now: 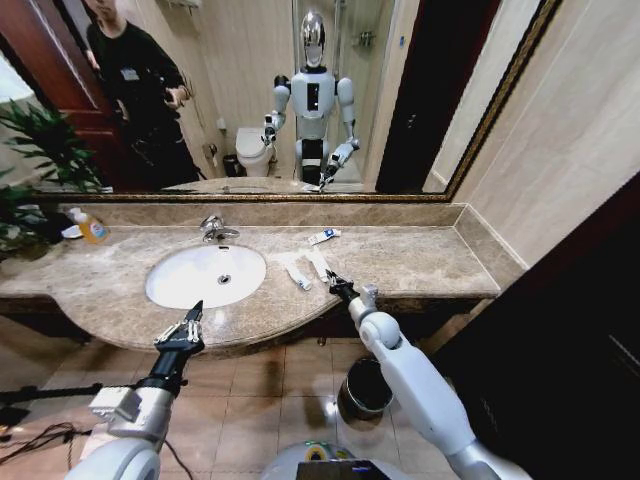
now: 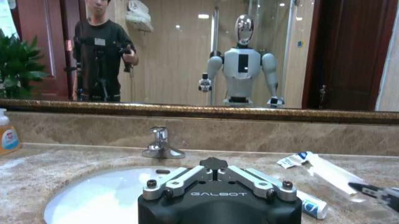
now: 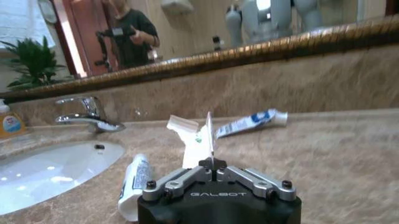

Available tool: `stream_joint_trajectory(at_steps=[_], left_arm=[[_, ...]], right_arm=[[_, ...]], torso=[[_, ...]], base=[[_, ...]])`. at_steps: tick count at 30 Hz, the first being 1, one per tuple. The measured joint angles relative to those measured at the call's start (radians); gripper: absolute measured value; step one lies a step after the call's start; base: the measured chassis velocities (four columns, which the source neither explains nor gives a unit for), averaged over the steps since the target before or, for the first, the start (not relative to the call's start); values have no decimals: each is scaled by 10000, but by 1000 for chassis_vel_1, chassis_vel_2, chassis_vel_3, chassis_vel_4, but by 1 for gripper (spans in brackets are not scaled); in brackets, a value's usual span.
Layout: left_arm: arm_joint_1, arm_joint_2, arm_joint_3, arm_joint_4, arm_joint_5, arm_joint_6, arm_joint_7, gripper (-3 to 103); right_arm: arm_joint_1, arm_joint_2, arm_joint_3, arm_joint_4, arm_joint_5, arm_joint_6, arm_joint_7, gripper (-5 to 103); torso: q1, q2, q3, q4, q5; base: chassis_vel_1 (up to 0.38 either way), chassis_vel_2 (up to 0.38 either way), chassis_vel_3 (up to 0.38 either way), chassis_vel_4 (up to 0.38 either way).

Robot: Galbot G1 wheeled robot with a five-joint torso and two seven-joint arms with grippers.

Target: Pick up the trash from the sink and place it in the trash bin.

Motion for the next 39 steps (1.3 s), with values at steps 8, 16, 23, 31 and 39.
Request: stream_joint_trajectory(at_steps=[8,16,23,31,39], left_arm=[[0,0,0,0,0,0,0,0],[0,0,0,0,0,0,0,0],[0,0,0,0,0,0,0,0],[0,0,0,0,0,0,0,0],[0,0,0,0,0,0,0,0]], right_arm=[[-943,-446,827,811,-430,977,-99,0],[-2620,-1005,1875,1997,-446,1214,-282,0],[-3557,-1268,2159,2570,-302,1468,46,0],[-4785,-1347,3003,3012,-216,1846,21,0],[-6659,-1269,4091,2837,64,2761,-755,0]], torso=[[0,0,0,0,2],[-1,0,0,-2,2],[0,0,0,0,2],[-1,0,0,0,3],[-1,0,0,0,2]], base=[[0,0,0,0],[0,0,0,0],[0,0,0,0],[0,0,0,0],[0,0,0,0]])
